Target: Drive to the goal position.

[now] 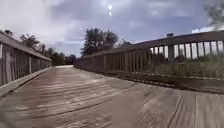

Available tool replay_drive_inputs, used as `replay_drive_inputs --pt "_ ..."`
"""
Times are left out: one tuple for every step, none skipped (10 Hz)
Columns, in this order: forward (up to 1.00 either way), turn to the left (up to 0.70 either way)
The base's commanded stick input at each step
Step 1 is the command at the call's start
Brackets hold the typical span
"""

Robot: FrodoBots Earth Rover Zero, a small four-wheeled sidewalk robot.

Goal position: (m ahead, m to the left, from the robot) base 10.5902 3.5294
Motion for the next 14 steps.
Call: replay_drive_inputs --pt "0.85 0.34" --pt "0.85 0.34" --pt "0.85 0.34" --pt "0.85 0.34" --pt "0.85 0.34" --pt "0.85 0.14" --pt "0.85 0.00" --pt "0.85 0.00" --pt "0.85 0.00" --pt "0.85 0.00" --pt "0.85 0.00" --pt "0.85 0.00" --pt "0.85 0.00" --pt "0.85 0.14"
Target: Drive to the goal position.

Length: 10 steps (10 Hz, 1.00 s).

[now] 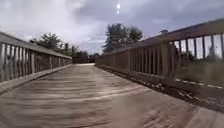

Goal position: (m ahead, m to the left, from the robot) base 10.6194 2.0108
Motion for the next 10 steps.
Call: replay_drive_inputs --pt "0.85 0.30" --pt "0.85 0.34" --pt "0.85 0.34" --pt "0.85 0.32" --pt "0.85 0.12" --pt "0.85 0.00" --pt "0.85 0.00" --pt "0.85 0.00" --pt "0.85 0.00" --pt "0.85 0.00"
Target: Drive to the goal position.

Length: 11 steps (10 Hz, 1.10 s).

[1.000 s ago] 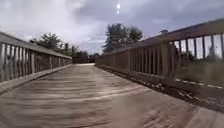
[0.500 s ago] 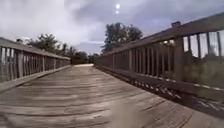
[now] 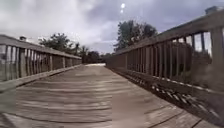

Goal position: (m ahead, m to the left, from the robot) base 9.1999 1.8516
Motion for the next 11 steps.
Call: replay_drive_inputs --pt "0.85 0.00" --pt "0.85 0.00" --pt "0.85 0.00" --pt "0.85 0.00" --pt "0.85 0.00" --pt "0.85 0.00" --pt "0.85 0.00" --pt "0.85 0.06" --pt "0.85 0.32" --pt "0.85 0.34" --pt "0.85 0.05"
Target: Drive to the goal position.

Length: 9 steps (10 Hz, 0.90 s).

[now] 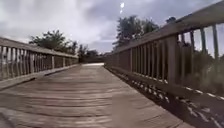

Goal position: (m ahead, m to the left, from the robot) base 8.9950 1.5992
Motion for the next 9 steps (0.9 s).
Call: replay_drive_inputs --pt "0.85 0.00" --pt "0.85 0.00" --pt "0.85 0.00" --pt "0.85 0.00" --pt "0.85 0.00" --pt "0.85 0.00" --pt "0.85 0.10" --pt "0.85 0.34" --pt "0.85 0.34"
